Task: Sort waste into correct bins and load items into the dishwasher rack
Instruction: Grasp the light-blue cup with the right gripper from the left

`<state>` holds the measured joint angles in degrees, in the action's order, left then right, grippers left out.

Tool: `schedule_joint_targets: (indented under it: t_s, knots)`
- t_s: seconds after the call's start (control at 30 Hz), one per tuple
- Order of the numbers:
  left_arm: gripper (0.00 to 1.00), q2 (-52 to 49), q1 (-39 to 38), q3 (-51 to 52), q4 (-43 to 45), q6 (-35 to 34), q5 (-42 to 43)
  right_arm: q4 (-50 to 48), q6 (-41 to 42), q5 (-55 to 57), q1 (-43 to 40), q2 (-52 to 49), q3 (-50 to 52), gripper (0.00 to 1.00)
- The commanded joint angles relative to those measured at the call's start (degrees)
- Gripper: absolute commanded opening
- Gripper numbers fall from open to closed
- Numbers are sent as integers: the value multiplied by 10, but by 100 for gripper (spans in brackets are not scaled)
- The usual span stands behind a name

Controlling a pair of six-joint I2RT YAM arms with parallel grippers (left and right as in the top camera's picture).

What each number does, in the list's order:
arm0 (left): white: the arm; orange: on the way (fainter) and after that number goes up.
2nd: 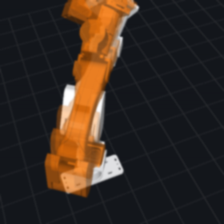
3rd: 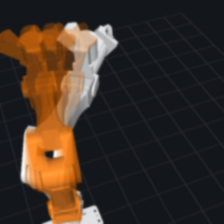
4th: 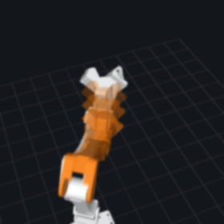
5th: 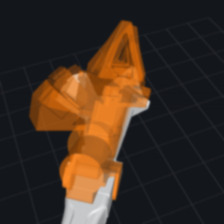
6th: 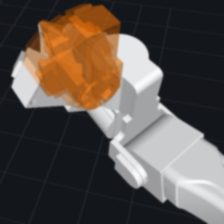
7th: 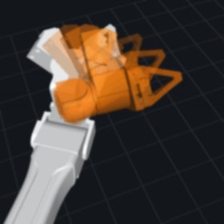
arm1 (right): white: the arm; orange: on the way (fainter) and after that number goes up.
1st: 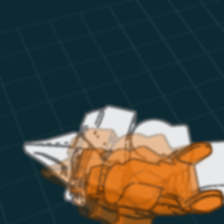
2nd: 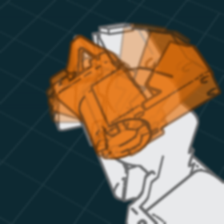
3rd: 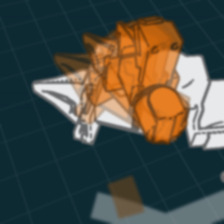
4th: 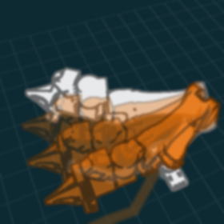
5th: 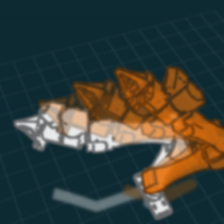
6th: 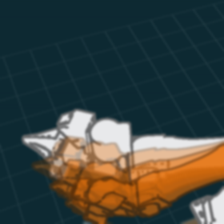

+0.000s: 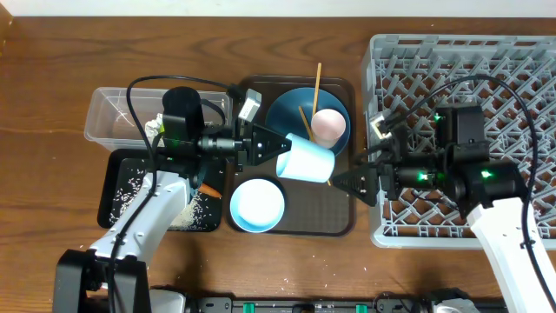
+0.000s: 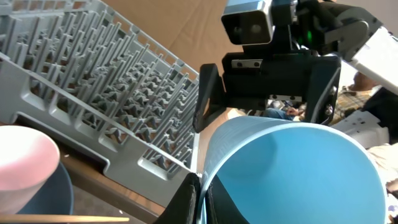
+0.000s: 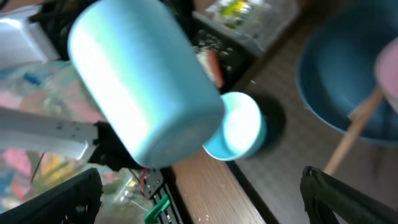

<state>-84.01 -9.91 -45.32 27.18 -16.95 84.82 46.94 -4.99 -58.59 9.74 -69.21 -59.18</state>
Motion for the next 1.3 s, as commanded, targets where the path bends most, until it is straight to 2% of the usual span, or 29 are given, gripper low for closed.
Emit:
schedule_joint_targets:
  t_s: [0.0, 0.37, 0.57, 0.63, 0.77, 1.27]
  knots:
    - [6, 5, 0, 1, 4, -12, 22, -16, -39, -53, 22, -9, -10, 99]
    - [6, 5, 0, 1, 4, -12, 26, -75, -38, -53, 90, -38, -10, 98]
    - [6, 5, 0, 1, 4, -11, 26, -93, -36, -53, 91, -39, -10, 84]
    - [6, 5, 0, 1, 4, -11, 26, -95, -36, -53, 91, -39, -10, 76]
    - [6, 5, 0, 1, 4, -11, 26, -107, -36, -53, 91, -39, -10, 65]
    - [7, 5, 0, 1, 4, -11, 26, -190, -18, -30, 89, -39, -10, 61]
